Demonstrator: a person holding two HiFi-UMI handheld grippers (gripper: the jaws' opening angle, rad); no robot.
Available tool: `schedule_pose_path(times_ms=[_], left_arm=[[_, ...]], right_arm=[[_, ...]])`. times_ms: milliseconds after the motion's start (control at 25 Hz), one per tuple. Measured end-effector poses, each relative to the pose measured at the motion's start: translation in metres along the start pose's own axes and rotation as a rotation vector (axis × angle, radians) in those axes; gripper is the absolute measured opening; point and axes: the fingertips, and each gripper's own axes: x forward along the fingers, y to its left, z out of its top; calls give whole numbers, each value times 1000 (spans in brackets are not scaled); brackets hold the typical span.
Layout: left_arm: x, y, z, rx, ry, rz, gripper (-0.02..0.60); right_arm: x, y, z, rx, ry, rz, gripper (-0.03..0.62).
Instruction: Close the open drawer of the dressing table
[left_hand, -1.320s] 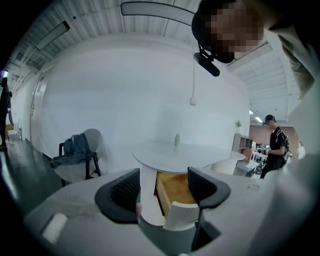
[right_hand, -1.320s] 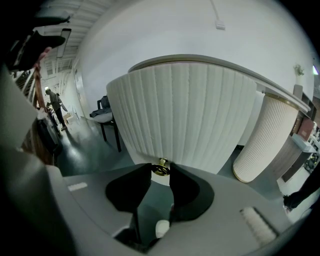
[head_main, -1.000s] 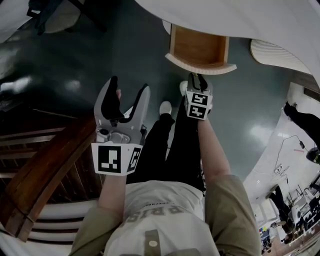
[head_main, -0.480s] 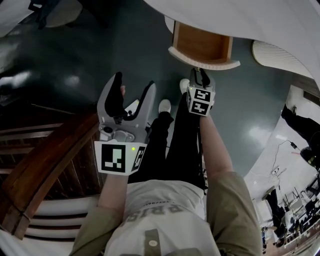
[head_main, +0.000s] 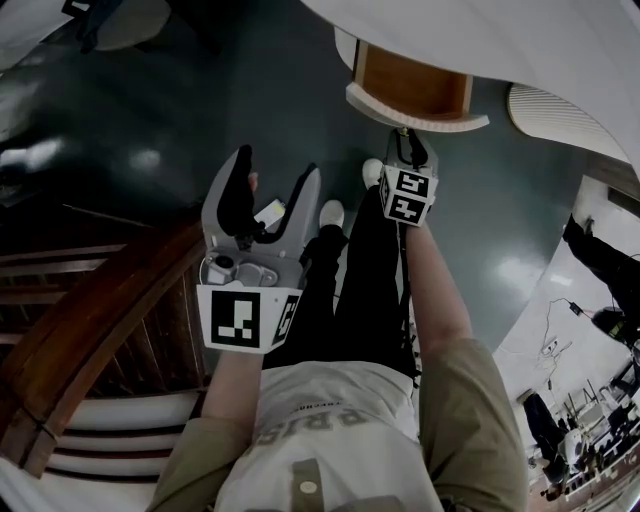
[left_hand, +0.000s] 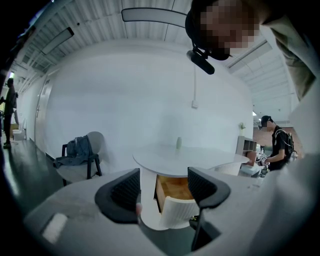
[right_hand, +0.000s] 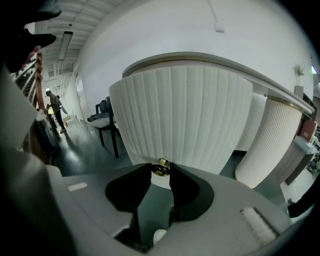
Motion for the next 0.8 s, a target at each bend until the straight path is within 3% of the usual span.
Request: schedule_pose_path(times_ms=[800], left_arm=[[-3,7,-8,-7,3,25,313]], right_arm=[[14,-4,16,-23,-12,-2,118]])
